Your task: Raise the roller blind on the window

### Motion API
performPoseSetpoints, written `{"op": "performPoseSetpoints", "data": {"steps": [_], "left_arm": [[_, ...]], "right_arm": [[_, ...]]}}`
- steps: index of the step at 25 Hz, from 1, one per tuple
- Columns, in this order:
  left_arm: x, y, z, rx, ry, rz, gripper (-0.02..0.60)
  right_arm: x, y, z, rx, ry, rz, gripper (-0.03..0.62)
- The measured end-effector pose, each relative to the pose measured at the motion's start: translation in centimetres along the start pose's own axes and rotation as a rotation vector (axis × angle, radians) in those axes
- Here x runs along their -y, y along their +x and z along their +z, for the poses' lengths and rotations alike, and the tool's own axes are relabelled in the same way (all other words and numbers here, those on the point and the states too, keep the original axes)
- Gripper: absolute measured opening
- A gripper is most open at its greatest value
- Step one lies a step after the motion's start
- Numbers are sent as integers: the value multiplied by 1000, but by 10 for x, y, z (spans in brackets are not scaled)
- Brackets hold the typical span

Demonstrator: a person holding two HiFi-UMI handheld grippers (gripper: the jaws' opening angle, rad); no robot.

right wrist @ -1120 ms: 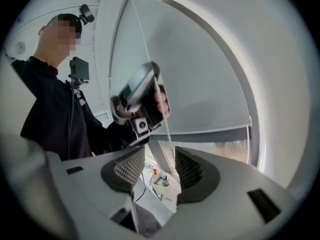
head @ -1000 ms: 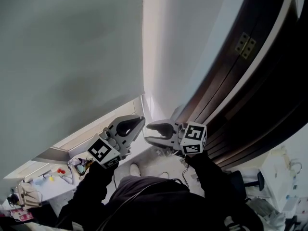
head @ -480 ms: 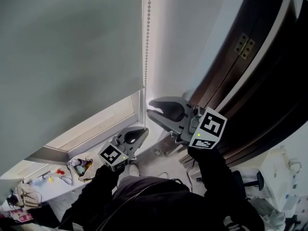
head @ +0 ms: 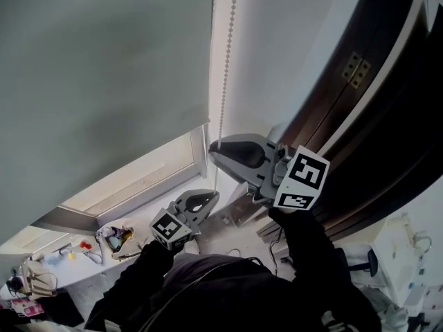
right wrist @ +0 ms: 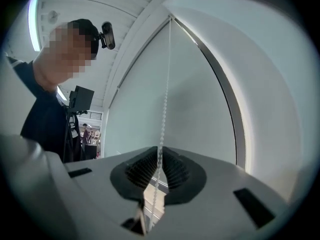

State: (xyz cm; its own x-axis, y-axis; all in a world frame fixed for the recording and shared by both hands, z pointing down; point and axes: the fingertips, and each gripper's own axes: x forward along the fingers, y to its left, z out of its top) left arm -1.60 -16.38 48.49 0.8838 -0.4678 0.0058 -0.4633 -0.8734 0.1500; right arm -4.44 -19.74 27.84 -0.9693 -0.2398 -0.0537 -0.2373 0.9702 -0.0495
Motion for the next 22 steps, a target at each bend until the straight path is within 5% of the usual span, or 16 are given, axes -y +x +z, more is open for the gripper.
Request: {"op": "performPoseSetpoints", "data": {"steps": [8, 13, 22], "left_arm": [[0, -9, -10, -13, -13, 20, 9], [-3, -15, -5, -24, 10, 39, 16], [-29, -41, 68, 123, -45, 61, 126]], "right_arm": [[-3, 3, -8, -33, 39, 14, 15], [-5, 4, -9, -61, -52, -16, 14], [-4, -1, -32, -77, -76, -52, 14]]}}
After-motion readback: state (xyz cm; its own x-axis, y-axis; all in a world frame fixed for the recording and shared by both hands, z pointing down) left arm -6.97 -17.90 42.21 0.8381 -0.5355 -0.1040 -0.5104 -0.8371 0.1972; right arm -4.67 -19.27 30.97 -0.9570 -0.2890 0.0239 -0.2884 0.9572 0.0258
